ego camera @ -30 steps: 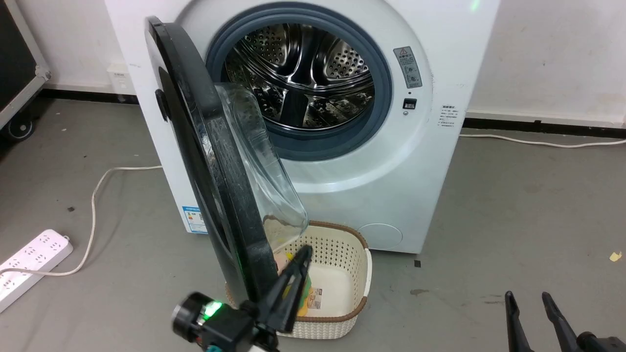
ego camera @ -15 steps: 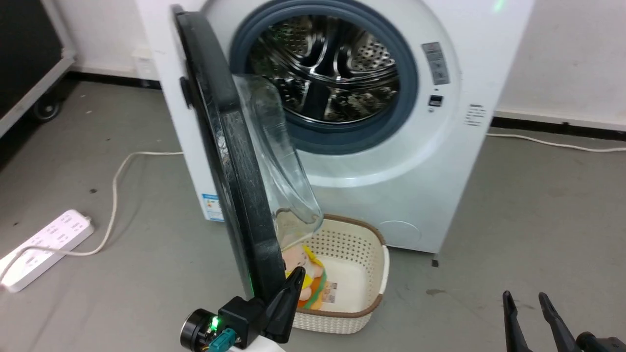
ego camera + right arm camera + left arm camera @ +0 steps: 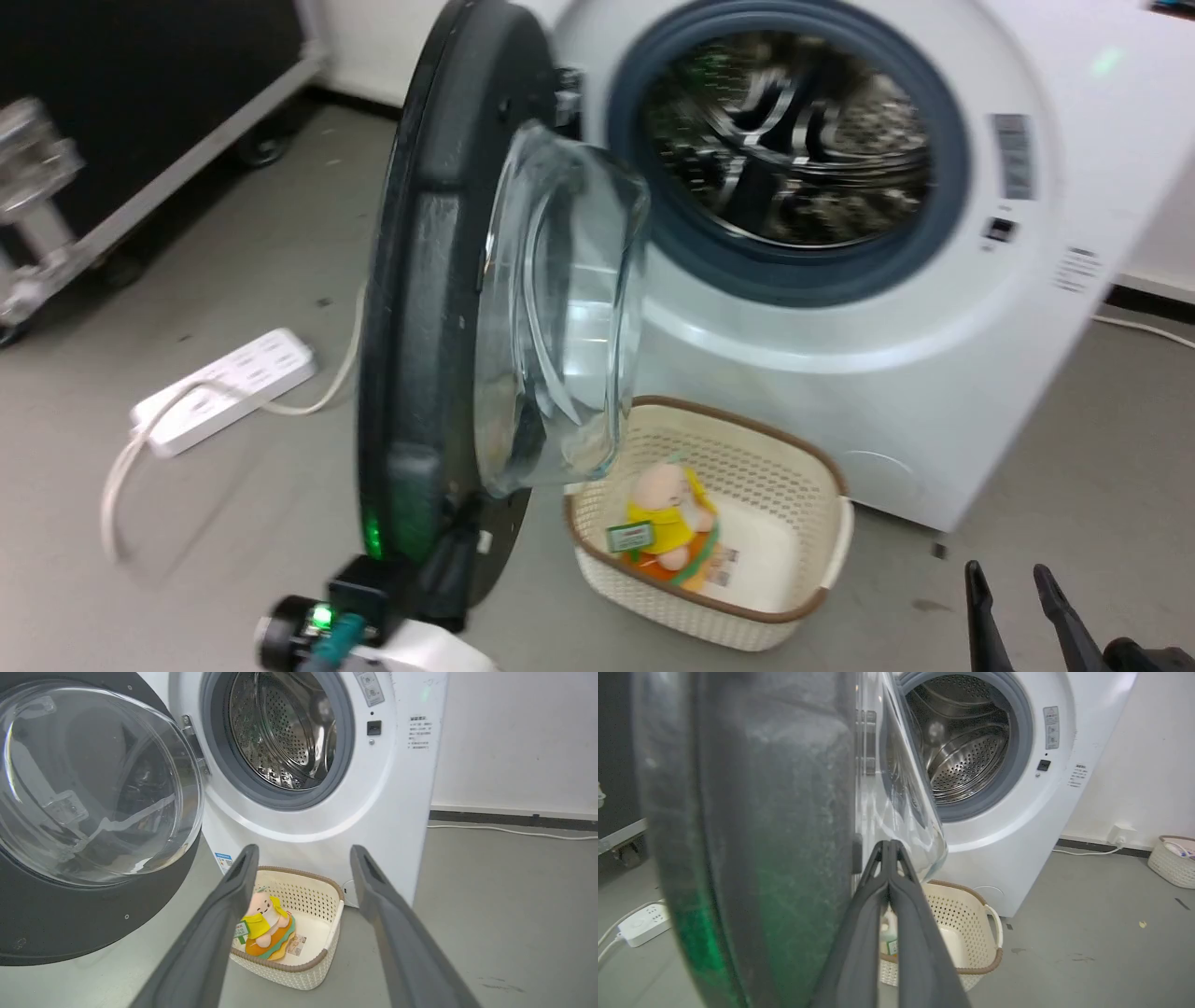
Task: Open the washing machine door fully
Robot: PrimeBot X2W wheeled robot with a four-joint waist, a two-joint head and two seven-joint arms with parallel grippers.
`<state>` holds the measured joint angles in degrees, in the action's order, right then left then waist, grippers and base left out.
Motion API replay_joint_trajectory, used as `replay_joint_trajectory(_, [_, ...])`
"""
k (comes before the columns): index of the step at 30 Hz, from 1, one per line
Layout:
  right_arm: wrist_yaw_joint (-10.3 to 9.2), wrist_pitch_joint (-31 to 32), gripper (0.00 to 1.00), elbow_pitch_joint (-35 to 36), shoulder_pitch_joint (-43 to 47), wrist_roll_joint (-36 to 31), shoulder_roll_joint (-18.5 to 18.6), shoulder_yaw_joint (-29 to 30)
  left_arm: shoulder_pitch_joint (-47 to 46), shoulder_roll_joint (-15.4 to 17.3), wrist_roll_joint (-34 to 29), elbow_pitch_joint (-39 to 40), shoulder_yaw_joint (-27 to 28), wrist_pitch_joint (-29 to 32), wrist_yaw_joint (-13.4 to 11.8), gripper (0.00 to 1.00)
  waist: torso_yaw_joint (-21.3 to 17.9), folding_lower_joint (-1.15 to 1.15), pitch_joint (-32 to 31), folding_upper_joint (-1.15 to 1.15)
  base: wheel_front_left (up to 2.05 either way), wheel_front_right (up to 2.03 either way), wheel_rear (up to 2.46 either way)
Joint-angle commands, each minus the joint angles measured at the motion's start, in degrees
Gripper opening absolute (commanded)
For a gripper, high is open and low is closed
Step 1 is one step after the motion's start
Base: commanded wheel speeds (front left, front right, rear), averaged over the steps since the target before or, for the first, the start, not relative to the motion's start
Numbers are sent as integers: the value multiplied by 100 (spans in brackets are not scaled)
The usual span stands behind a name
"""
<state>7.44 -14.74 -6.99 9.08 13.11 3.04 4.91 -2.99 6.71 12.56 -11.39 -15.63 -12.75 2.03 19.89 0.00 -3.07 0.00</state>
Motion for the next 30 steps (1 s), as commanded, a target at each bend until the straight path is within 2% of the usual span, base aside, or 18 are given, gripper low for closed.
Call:
replay_joint_trajectory(1, [5,-26,100,-28,2,2,-16,-4,-88,94,49,13,109,-24,-52,0,297,0,68,0,0,0,0])
replay_joint_trajectory(6, [5,-26,100,-59,-21,-48,-16,-78,-319,302,177,30,404,-6,-105,0,641,0,234,0,0,0,0])
replay_joint_trajectory(9, [5,-26,100,-49,-40,-107,-16,-117,-585,432,273,-53,518,36,-20,0,798,0,459,0,0,0,0])
replay_joint_trajectory(15, [5,-26,100,-12,-265,-428,-16,-181,-1268,814,456,-506,888,61,71,0,827,0,963,0,0,0,0])
replay_joint_trajectory(16, [5,-26,100,-2,-300,-483,-16,-169,-1399,881,498,-627,957,70,86,0,816,0,1052,0,0,0,0])
replay_joint_trajectory(17, [5,-15,100,18,-403,-664,-16,-137,-1812,1101,639,-1041,1185,105,121,0,766,0,1310,0,0,0,0])
replay_joint_trajectory(22, [5,112,100,168,-541,-889,-16,-37,-2518,1590,796,-1827,1540,56,192,0,640,0,1700,0,0,0,0])
replay_joint_trajectory(30, [5,396,100,554,-619,-1169,-16,89,-3640,2085,839,-3120,1725,-161,342,0,495,0,2160,0,0,0,0])
